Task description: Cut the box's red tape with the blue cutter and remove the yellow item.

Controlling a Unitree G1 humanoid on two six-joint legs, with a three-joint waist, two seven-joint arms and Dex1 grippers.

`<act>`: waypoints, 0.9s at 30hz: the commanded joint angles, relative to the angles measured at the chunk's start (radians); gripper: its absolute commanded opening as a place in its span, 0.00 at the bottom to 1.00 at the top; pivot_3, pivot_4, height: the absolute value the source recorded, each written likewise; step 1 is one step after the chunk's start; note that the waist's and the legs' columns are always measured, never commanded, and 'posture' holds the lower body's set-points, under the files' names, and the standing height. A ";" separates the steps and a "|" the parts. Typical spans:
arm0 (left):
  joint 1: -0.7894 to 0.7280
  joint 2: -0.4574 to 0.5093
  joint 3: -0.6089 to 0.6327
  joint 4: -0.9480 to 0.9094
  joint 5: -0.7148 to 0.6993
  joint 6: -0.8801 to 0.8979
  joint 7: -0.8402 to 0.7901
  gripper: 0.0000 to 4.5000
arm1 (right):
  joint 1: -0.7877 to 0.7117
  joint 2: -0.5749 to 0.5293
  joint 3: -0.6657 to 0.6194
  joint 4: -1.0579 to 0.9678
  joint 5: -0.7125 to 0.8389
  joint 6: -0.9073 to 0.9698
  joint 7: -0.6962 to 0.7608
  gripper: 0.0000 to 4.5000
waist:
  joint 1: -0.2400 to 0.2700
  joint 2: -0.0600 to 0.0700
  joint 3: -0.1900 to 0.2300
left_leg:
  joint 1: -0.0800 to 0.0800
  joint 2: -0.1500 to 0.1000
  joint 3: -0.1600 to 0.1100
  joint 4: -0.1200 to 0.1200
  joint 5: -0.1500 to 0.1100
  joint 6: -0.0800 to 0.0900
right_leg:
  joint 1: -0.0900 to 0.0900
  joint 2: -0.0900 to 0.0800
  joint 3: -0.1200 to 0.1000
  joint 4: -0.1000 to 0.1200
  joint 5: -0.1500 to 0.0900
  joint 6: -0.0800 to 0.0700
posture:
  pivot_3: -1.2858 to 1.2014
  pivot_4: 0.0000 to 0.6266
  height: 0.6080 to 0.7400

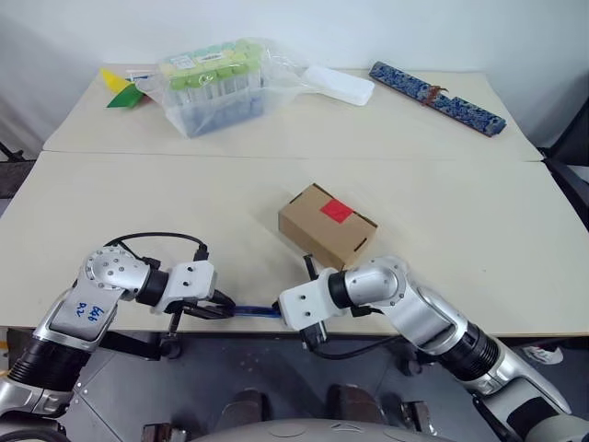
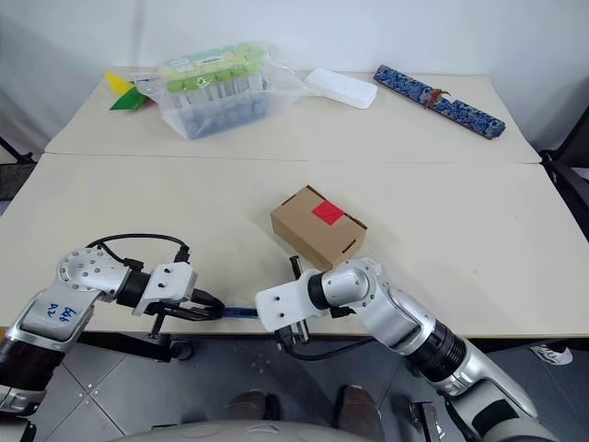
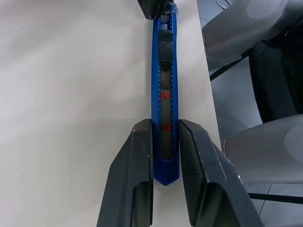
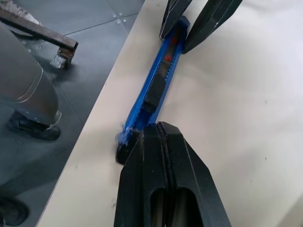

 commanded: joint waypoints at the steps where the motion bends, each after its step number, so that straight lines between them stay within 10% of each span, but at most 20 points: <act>1: 0.011 0.002 -0.021 -0.010 0.007 0.013 0.002 0.10 | 0.020 0.015 0.032 -0.012 0.004 -0.012 0.025 0.00 | 0.000 0.000 0.000 | 0.000 0.000 0.000 0.000 0.000 0.000 | 0.000 0.000 0.000 0.000 0.000 0.000 | 0.52 0.24 1.00; 27: 0.010 0.000 -0.023 -0.007 0.004 0.023 0.000 0.10 | 0.014 0.020 0.013 0.004 -0.029 -0.036 0.028 0.00 | 0.000 0.000 0.000 | 0.000 0.000 0.000 0.000 0.000 0.000 | 0.000 0.000 0.000 0.000 0.000 0.000 | 0.52 0.24 1.00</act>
